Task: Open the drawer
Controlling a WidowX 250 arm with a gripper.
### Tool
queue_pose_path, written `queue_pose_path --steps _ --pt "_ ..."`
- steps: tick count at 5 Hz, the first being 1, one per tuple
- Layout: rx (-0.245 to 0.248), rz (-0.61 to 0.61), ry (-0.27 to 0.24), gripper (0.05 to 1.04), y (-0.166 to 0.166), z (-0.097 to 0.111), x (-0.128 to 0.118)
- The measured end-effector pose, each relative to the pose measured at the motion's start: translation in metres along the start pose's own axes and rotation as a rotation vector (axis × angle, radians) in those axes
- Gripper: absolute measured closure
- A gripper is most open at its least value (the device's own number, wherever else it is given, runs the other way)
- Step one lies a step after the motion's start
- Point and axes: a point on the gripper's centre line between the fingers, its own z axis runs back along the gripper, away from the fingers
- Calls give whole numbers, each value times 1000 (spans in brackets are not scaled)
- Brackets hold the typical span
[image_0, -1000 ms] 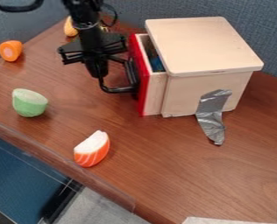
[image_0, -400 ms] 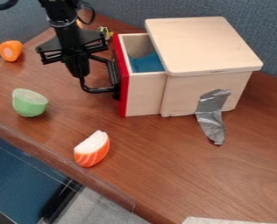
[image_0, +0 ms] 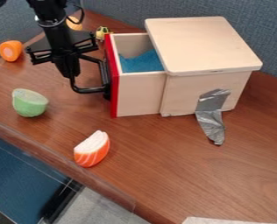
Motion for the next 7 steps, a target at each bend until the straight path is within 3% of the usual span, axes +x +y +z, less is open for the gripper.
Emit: queue_pose_path --steps 5,6,7 --pt "14 26 -2 963 19 8 -2" --pt "39 87 -18 773 30 15 3" --pt "38 84 -2 475 29 21 3"
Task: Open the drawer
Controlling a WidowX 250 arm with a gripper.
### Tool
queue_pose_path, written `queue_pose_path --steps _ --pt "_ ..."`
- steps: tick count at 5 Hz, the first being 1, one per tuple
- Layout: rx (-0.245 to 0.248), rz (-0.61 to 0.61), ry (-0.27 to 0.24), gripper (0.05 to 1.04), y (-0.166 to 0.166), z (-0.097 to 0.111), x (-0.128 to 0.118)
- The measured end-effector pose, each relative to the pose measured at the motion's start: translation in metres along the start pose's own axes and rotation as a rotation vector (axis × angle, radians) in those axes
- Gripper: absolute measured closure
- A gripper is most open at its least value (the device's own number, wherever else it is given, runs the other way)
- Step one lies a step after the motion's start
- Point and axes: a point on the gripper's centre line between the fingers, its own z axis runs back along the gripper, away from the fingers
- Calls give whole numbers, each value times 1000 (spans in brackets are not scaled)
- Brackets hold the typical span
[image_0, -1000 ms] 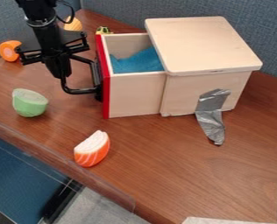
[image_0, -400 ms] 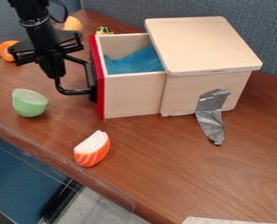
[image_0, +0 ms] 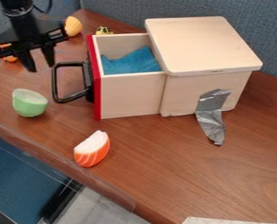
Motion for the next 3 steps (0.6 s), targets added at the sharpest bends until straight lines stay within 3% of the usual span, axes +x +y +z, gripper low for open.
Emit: queue_pose_path --steps 1,2,3 --pt "-31 -22 12 180 -9 18 5" --pt "-39 -54 50 77 -11 50 12" --pt "-27 -224 157 83 -12 76 9"
